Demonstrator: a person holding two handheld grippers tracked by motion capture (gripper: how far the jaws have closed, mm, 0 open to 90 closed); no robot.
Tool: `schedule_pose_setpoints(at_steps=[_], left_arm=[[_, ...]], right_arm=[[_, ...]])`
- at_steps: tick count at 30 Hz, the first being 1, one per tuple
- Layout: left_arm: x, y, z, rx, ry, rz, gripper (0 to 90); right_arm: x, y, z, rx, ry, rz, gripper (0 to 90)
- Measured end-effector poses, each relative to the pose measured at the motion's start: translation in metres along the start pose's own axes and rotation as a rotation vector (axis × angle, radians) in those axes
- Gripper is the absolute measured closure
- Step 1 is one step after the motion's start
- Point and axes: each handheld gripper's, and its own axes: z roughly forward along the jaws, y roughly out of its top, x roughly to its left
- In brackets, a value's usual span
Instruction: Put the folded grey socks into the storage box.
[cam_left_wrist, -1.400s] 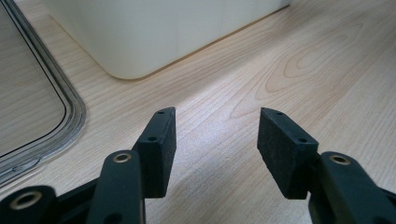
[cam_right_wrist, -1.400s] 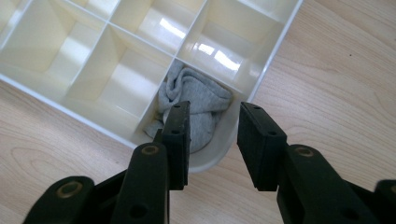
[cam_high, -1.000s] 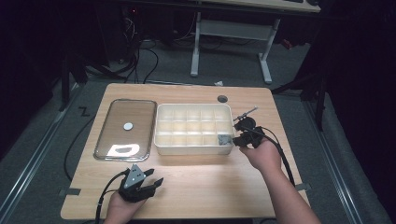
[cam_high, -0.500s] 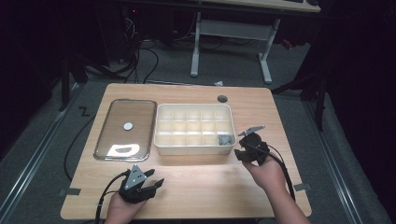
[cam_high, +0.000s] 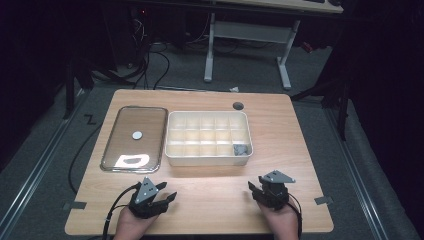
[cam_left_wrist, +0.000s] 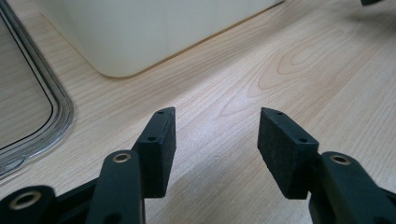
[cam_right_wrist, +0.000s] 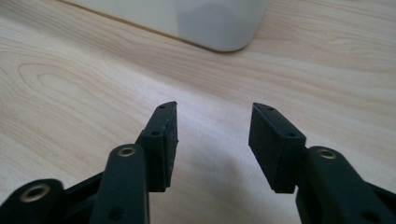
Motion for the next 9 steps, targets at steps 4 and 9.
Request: schedule_pose_setpoints(at_steps=[4,9], left_arm=[[0.000,0.000,0.001,-0.005,0.007,-0.008,47.3],[0.001,0.000,0.001,-0.010,0.007,-0.011,47.1]], right_arm=[[0.004,-0.022,-0.007,-0.055,-0.005,0.023,51.0],[0.002,-0.031,-0.012,-0.048,0.005,0.034,50.9]])
